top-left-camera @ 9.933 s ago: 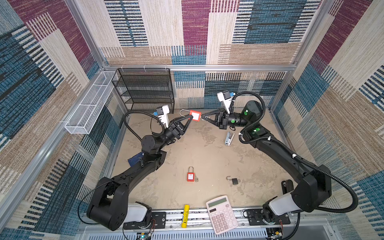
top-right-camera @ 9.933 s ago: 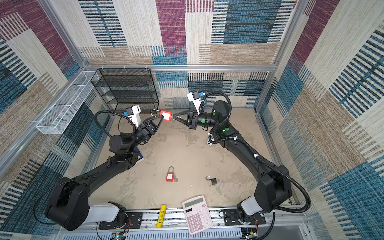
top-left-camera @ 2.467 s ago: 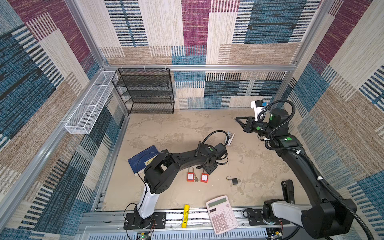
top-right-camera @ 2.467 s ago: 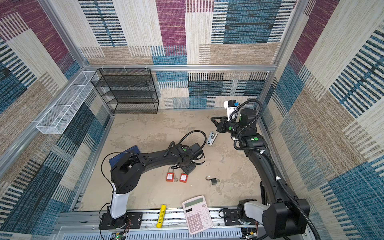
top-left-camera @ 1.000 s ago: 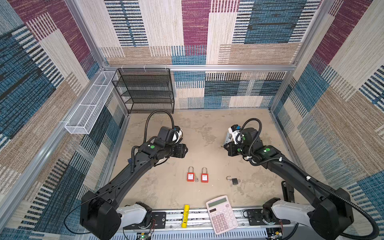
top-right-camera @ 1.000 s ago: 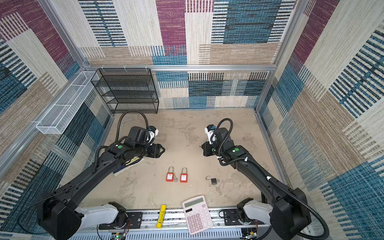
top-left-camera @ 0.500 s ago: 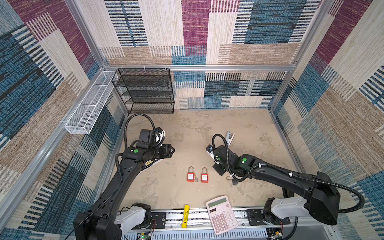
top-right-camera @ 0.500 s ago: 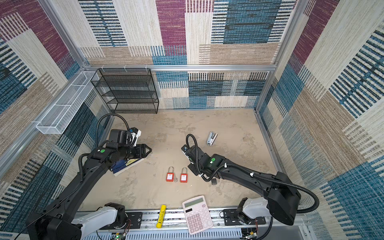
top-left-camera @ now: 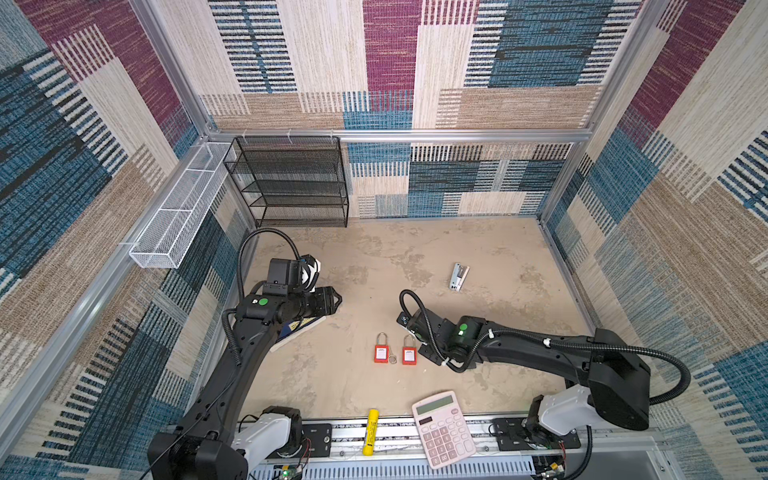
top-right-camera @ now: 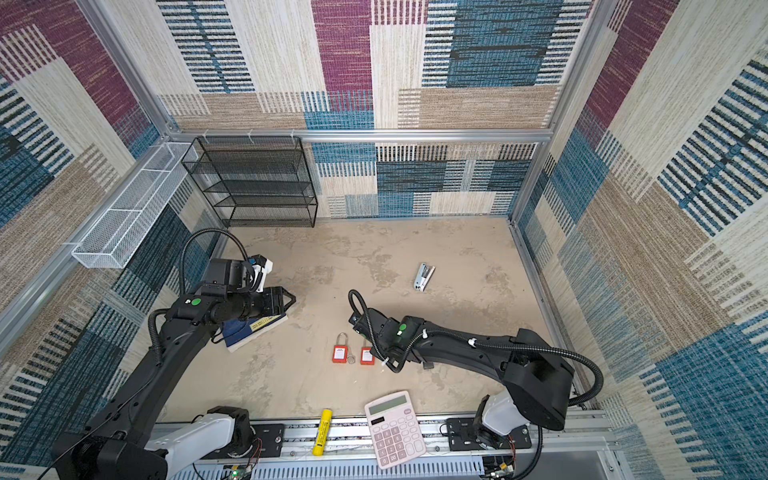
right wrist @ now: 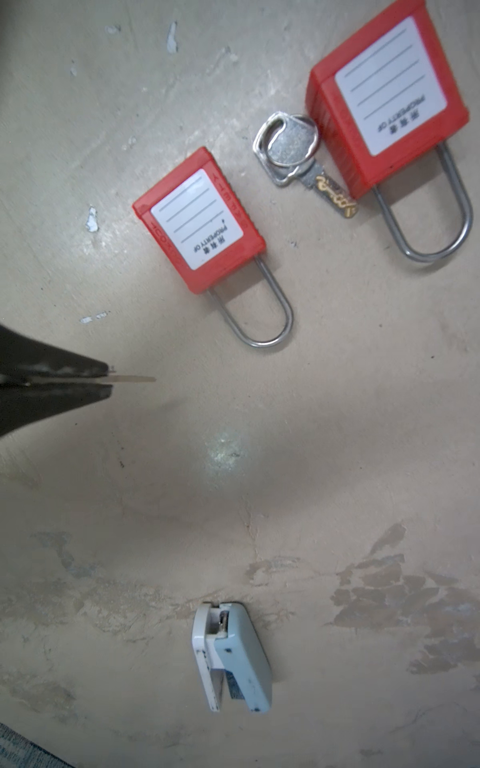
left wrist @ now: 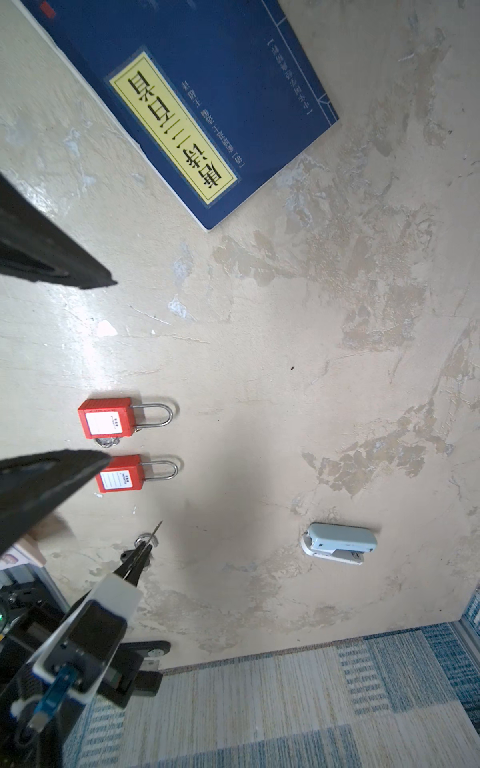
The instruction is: Lock with the key
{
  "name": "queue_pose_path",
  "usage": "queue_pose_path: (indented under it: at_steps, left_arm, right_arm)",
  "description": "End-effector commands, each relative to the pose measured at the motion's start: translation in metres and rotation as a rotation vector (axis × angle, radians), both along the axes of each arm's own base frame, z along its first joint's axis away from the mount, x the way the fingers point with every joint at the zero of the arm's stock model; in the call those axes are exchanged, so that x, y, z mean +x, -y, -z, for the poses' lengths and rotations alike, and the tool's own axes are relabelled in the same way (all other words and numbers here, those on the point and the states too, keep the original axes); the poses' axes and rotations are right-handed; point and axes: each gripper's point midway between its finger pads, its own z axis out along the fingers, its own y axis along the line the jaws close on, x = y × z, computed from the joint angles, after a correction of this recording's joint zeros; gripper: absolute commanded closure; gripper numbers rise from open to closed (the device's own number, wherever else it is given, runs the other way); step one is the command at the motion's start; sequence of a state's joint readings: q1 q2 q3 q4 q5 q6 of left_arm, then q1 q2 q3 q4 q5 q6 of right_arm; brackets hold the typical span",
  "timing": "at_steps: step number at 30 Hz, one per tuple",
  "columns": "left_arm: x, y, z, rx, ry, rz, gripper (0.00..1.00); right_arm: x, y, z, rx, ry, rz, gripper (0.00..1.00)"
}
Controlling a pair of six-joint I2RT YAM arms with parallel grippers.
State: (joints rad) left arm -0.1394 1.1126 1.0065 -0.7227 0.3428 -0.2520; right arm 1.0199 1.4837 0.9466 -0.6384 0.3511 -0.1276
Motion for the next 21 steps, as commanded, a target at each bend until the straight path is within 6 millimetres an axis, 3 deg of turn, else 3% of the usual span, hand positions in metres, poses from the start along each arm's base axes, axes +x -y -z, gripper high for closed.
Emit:
queue_pose_path:
  at_steps: [1, 10, 21]
  left_arm:
    - [-0.002, 0.001, -0.003, -0.001, 0.007, 0.02, 0.36]
    - [-0.002, 0.001, 0.0, 0.004, 0.003, 0.021, 0.36]
    - [0.001, 0.003, -0.003, -0.011, 0.012, 0.024, 0.36]
  right_arm:
    - [-0.003, 0.001, 0.003, -0.032, -0.007, -0.023, 1.0]
    - [-0.003, -0.01, 0.019, -0.068, -0.026, -0.022, 1.0]
    - [0.005, -0.016, 0.023, -0.1, 0.032, -0.033, 1.0]
